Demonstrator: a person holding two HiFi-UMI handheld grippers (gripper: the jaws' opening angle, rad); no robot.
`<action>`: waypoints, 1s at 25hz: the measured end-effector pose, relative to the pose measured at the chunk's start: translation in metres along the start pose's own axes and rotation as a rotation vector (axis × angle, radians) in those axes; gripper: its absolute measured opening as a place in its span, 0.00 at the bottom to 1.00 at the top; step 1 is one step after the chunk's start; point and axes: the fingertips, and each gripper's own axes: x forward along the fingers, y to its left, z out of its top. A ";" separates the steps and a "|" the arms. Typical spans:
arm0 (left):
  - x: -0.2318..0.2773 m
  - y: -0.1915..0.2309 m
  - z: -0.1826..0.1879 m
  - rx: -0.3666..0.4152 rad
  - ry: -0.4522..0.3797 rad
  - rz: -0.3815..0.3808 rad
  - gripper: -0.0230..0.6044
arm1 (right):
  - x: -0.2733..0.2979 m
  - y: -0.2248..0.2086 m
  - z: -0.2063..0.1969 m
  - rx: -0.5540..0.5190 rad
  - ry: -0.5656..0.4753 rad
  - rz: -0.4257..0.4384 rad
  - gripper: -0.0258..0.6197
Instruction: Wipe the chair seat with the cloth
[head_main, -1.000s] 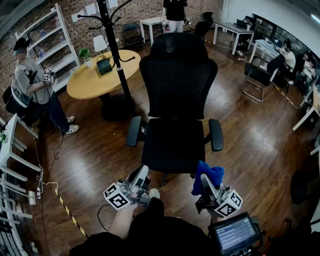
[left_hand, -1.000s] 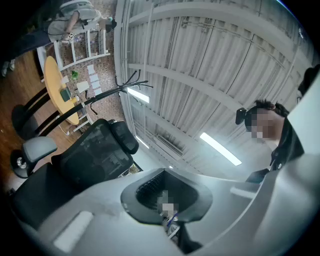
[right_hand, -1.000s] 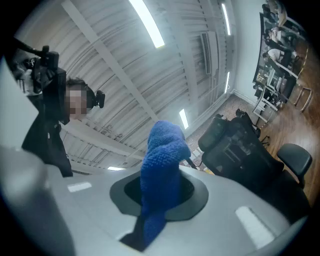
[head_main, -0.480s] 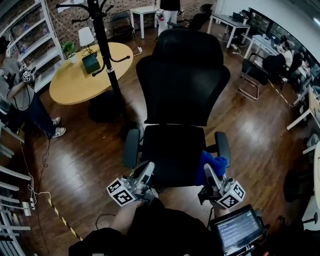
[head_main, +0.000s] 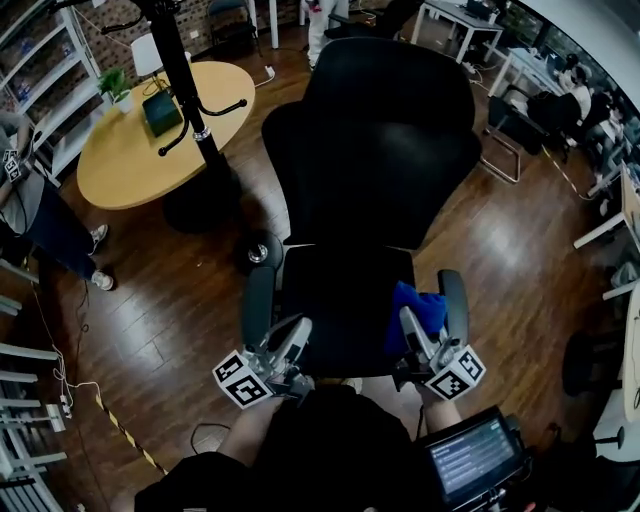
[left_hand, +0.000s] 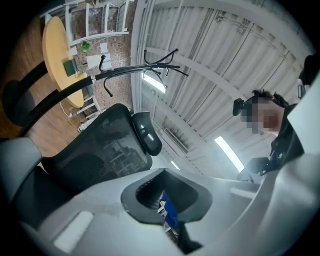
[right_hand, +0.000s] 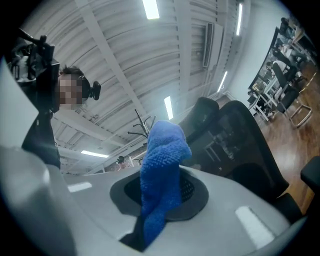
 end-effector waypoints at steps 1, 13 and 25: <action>0.002 0.005 0.000 0.000 -0.008 0.017 0.03 | 0.007 -0.008 -0.005 0.009 0.017 -0.001 0.11; 0.008 0.092 -0.052 -0.035 -0.010 0.235 0.03 | 0.116 -0.179 -0.190 0.024 0.392 -0.059 0.11; -0.029 0.176 -0.097 -0.040 0.035 0.374 0.03 | 0.220 -0.273 -0.428 -0.087 0.795 -0.124 0.11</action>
